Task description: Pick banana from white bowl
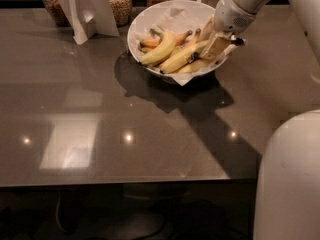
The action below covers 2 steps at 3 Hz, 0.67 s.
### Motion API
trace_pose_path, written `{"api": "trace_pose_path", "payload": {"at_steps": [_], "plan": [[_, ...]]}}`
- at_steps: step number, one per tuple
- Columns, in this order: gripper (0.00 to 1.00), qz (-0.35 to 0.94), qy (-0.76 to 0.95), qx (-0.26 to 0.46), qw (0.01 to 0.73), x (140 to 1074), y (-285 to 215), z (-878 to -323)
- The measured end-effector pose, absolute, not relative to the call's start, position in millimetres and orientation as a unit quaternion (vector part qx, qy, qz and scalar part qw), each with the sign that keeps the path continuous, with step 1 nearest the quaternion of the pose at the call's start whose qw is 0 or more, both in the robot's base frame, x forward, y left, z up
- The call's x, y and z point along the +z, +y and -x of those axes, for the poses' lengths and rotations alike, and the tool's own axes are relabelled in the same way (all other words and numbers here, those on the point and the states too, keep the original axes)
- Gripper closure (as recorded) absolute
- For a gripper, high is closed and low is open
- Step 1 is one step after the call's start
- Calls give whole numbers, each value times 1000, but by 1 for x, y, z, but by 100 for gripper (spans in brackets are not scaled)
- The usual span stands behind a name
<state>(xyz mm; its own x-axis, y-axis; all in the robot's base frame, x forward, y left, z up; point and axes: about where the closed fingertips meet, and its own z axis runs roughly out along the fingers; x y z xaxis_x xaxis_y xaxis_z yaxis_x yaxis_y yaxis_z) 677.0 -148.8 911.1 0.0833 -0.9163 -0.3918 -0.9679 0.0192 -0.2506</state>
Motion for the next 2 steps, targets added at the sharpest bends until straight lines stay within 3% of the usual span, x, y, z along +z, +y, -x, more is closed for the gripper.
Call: {"api": "trace_pose_path", "payload": {"at_steps": [1, 2], "plan": [[90, 699, 674, 54, 231, 911, -149, -676], [100, 700, 673, 53, 232, 914, -149, -675]]}}
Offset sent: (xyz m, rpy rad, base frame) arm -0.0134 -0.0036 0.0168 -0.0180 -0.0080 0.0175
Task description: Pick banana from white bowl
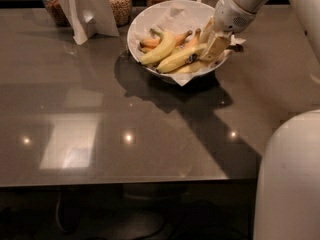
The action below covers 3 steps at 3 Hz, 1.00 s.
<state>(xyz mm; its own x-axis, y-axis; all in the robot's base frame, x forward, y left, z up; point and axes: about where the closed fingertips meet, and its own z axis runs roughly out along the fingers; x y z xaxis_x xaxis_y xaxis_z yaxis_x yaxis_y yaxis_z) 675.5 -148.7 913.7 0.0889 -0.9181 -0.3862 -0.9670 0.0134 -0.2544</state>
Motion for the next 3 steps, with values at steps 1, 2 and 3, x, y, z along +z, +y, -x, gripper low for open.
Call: {"api": "trace_pose_path", "payload": {"at_steps": [1, 2, 3], "plan": [[100, 705, 667, 44, 237, 926, -148, -672], [100, 708, 661, 39, 247, 941, -150, -667], [100, 708, 656, 38, 259, 957, -154, -660]]}}
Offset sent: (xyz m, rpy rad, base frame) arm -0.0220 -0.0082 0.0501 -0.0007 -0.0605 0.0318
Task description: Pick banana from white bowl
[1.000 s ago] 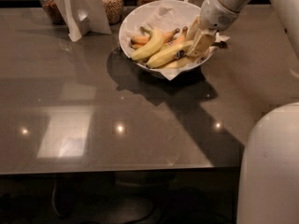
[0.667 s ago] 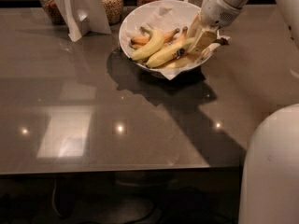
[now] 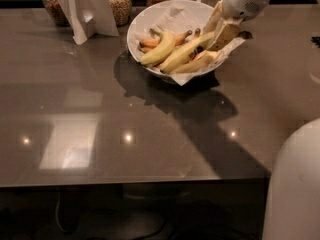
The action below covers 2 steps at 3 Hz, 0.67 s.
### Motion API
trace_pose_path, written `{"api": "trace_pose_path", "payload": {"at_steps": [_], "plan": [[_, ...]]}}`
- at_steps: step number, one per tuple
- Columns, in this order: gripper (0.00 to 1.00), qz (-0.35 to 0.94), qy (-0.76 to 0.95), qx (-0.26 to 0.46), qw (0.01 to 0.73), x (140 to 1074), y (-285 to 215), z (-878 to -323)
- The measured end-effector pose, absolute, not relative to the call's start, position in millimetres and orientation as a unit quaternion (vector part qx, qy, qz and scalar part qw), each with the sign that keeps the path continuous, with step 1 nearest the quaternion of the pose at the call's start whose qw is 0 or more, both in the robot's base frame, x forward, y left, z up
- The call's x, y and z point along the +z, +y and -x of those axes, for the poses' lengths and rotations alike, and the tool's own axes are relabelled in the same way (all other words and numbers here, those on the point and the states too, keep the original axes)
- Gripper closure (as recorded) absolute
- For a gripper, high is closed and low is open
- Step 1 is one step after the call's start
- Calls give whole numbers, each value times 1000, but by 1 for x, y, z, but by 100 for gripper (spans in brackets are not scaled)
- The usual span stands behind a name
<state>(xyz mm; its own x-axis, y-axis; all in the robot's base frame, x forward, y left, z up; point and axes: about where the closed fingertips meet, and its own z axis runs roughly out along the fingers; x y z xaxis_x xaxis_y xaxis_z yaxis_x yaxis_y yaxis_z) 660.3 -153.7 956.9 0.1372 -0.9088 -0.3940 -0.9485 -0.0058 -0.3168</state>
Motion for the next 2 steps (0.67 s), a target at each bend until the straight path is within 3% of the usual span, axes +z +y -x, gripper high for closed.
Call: {"api": "trace_pose_path", "payload": {"at_steps": [2], "plan": [[100, 708, 636, 55, 301, 995, -164, -632]]}}
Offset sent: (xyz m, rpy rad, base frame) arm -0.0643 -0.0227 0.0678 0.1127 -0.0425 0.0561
